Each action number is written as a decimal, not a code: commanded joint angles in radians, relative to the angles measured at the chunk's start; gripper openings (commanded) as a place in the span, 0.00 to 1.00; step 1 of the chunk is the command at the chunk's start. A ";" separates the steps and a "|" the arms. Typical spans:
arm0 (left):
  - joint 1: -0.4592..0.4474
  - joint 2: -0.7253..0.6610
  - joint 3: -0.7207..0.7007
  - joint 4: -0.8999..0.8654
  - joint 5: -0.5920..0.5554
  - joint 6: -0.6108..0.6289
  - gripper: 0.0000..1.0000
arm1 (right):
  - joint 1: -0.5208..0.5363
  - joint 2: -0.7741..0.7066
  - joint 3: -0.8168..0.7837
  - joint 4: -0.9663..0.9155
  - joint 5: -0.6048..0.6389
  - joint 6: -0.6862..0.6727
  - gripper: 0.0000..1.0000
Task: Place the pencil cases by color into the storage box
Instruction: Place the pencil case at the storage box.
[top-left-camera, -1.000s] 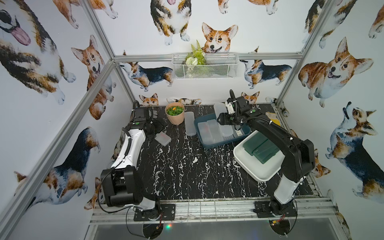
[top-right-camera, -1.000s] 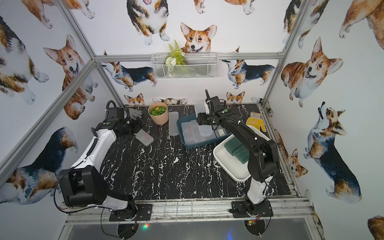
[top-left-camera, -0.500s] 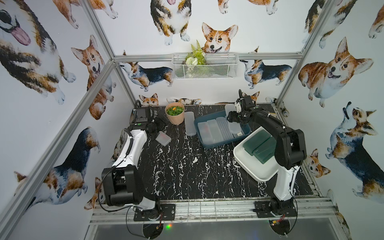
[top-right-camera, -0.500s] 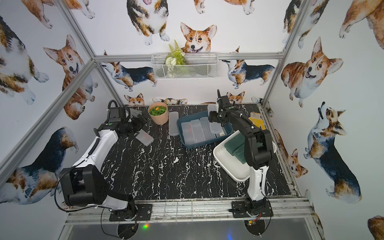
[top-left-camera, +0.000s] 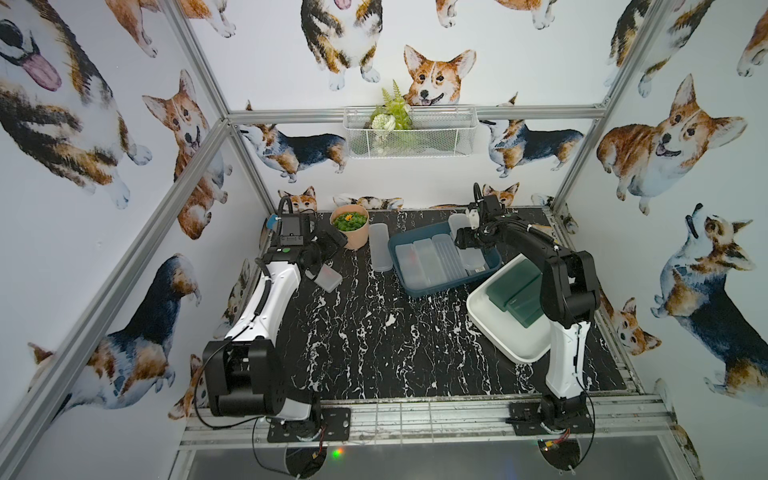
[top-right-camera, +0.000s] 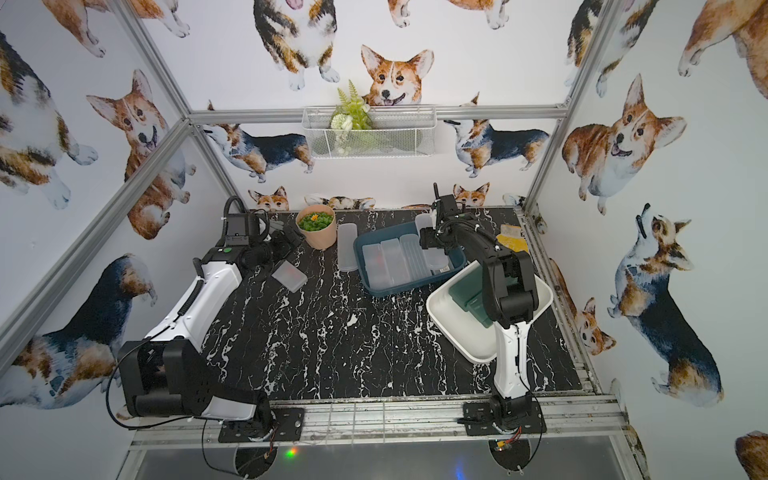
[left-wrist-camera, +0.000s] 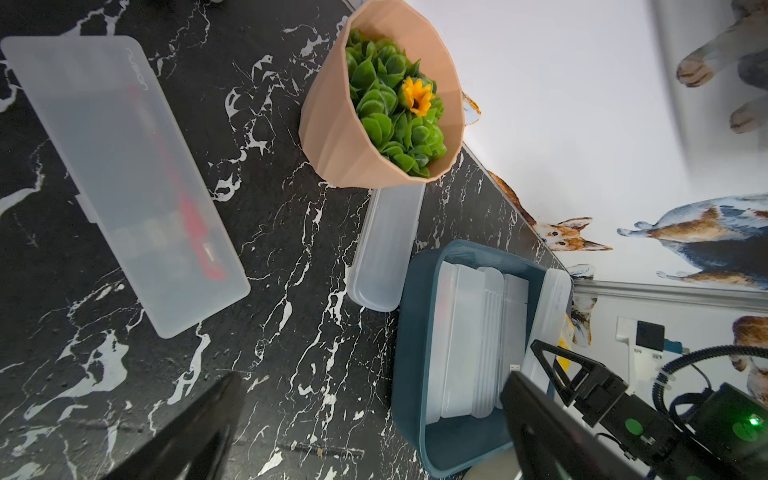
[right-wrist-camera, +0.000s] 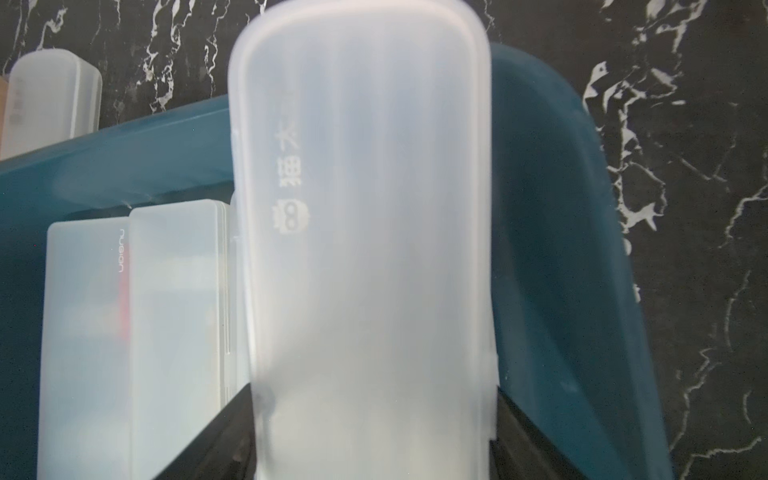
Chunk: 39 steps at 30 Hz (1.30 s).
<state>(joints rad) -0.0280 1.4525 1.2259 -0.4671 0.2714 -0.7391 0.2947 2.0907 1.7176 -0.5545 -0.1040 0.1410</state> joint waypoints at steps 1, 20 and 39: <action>-0.010 -0.008 0.017 -0.038 -0.028 0.032 0.99 | 0.001 0.009 -0.008 0.001 0.031 -0.076 0.72; -0.022 0.051 0.090 -0.228 -0.181 0.067 0.99 | 0.002 0.067 0.012 -0.038 0.104 -0.133 0.72; -0.033 0.184 0.180 -0.372 -0.348 0.119 0.98 | 0.011 0.108 0.057 -0.110 0.174 -0.126 0.75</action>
<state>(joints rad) -0.0593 1.6230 1.3830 -0.7959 -0.0372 -0.6304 0.3065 2.1811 1.7569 -0.6170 0.0372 0.0257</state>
